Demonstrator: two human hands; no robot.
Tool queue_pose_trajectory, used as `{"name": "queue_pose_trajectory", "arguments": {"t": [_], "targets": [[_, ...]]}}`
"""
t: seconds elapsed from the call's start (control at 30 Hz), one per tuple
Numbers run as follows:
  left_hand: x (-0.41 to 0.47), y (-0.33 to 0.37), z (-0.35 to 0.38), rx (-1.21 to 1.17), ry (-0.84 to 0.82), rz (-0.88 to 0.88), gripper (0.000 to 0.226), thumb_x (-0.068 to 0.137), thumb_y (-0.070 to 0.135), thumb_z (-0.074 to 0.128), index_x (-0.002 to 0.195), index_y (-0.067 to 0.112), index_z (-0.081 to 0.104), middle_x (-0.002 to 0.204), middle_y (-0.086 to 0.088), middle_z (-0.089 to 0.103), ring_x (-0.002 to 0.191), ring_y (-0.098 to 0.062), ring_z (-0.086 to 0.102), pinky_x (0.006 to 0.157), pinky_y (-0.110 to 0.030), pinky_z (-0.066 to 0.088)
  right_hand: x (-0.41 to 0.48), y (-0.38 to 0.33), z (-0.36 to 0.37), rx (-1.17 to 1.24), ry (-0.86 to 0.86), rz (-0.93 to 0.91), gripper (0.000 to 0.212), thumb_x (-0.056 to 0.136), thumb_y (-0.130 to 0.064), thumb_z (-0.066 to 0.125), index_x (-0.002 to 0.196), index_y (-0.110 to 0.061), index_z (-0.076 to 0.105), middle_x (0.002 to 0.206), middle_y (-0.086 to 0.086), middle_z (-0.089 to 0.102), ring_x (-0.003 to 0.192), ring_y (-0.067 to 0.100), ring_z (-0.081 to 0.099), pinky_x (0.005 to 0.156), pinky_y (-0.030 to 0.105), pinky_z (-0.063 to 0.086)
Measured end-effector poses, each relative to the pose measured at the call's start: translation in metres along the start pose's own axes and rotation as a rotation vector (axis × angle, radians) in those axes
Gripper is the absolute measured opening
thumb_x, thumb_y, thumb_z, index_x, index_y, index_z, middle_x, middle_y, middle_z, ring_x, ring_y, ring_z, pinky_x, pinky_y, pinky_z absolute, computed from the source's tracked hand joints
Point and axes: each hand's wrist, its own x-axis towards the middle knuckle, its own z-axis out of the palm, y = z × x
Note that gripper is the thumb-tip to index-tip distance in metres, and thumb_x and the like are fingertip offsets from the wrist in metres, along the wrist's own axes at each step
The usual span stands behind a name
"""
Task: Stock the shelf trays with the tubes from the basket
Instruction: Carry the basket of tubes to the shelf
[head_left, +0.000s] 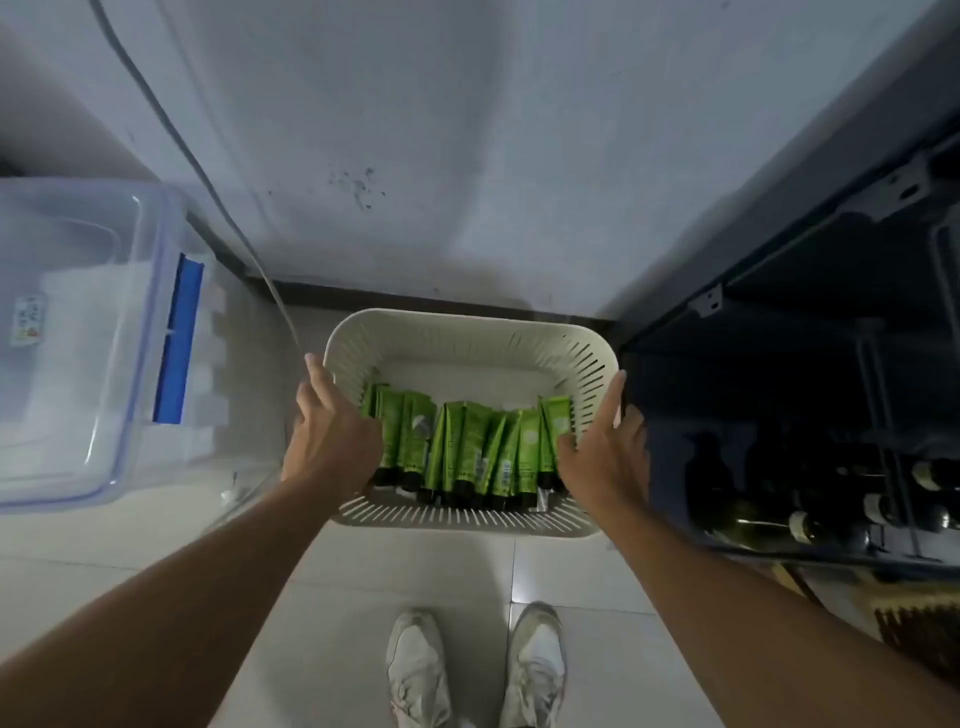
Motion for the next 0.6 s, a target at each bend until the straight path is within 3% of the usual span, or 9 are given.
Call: {"name": "queue_pose_trajectory", "arguments": {"t": [0.1, 0.23, 0.43, 0.6], "targets": [[0.009, -0.005, 0.005, 0.039, -0.001, 0.012, 0.094, 0.087, 0.013, 0.051, 0.155, 0.011, -0.013, 0.147, -0.027, 0.027, 0.125, -0.049, 0.043, 0.099, -0.058, 0.042, 0.002, 0.001, 0.006, 0.042, -0.025, 0.000, 0.103, 0.087, -0.035, 0.060, 0.152, -0.023, -0.019, 0.127, 0.019, 0.037, 0.103, 0.030, 0.044, 0.075, 0.040, 0.048], [0.018, -0.003, 0.005, 0.111, -0.015, 0.030, 0.099, 0.087, 0.016, 0.055, 0.155, 0.020, -0.017, 0.138, -0.024, 0.031, 0.120, -0.048, 0.042, 0.096, -0.055, 0.042, 0.013, 0.000, 0.008, 0.056, -0.044, 0.035, 0.105, 0.086, -0.035, 0.060, 0.150, -0.031, -0.023, 0.124, 0.019, 0.036, 0.094, 0.027, 0.041, 0.062, 0.035, 0.040], [0.015, -0.014, 0.003, 0.217, -0.040, 0.126, 0.116, 0.074, 0.007, 0.057, 0.149, 0.026, -0.030, 0.136, -0.021, 0.032, 0.093, -0.040, 0.044, 0.082, -0.054, 0.050, 0.006, 0.006, 0.001, 0.036, -0.052, 0.027, 0.110, 0.086, -0.036, 0.062, 0.146, -0.034, -0.031, 0.120, 0.022, 0.038, 0.093, 0.033, 0.047, 0.062, 0.039, 0.050], [-0.012, -0.002, -0.016, 0.250, 0.016, 0.169, 0.109, 0.077, 0.003, 0.052, 0.152, 0.019, -0.025, 0.116, -0.025, 0.038, 0.077, -0.039, 0.049, 0.077, -0.052, 0.052, -0.025, 0.012, -0.038, 0.084, -0.051, 0.072, 0.107, 0.088, -0.034, 0.060, 0.146, -0.036, -0.030, 0.121, 0.020, 0.038, 0.093, 0.034, 0.049, 0.061, 0.035, 0.042]]}}
